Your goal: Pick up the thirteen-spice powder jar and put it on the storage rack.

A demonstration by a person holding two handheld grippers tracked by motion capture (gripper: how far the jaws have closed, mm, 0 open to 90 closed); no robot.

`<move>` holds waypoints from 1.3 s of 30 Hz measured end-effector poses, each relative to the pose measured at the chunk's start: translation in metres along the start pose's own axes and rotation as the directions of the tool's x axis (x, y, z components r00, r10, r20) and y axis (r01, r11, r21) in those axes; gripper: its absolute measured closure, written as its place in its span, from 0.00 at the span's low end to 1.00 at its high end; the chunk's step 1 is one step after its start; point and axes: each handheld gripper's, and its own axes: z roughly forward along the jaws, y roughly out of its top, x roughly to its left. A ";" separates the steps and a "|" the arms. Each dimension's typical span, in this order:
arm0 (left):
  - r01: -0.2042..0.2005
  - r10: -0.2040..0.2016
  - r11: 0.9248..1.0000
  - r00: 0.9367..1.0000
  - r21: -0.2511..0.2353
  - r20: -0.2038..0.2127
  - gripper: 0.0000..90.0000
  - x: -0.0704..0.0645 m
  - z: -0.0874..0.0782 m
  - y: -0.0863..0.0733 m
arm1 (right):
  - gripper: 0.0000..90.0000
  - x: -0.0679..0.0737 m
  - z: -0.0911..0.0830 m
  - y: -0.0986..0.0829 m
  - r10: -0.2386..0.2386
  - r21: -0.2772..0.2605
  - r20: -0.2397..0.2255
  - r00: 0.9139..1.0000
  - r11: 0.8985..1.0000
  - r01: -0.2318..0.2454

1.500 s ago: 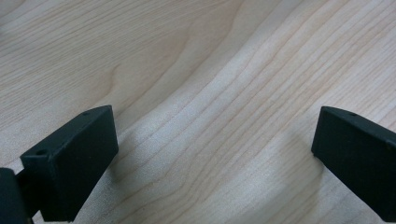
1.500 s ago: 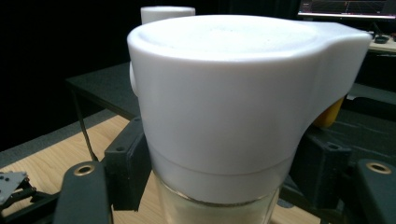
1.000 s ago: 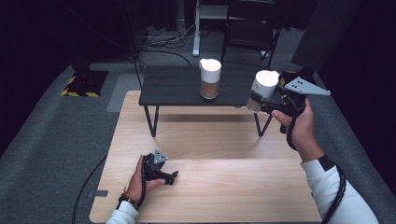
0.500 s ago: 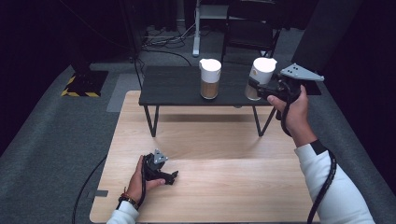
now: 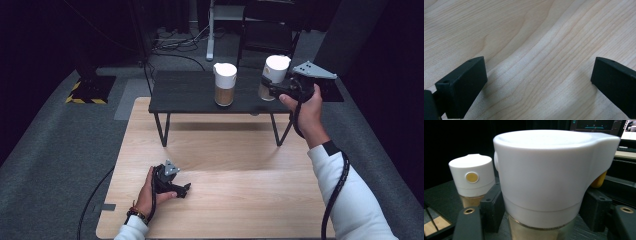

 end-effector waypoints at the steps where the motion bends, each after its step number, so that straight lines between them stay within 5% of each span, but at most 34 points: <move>1: 0.000 0.000 1.000 1.000 0.000 0.000 0.00 0.000 0.000 0.000 | 0.34 -0.001 0.001 0.000 0.004 0.000 0.001 1.000 1.000 -0.004; 20: 0.000 0.000 1.000 1.000 -0.001 0.000 0.00 0.000 0.000 0.000 | 0.34 -0.007 0.025 -0.003 0.017 0.028 0.041 0.999 0.999 -0.018; 39: 0.000 0.000 1.000 1.000 -0.001 0.000 0.00 0.000 0.000 0.000 | 0.34 -0.010 0.038 -0.016 0.034 0.057 0.034 0.999 0.998 -0.035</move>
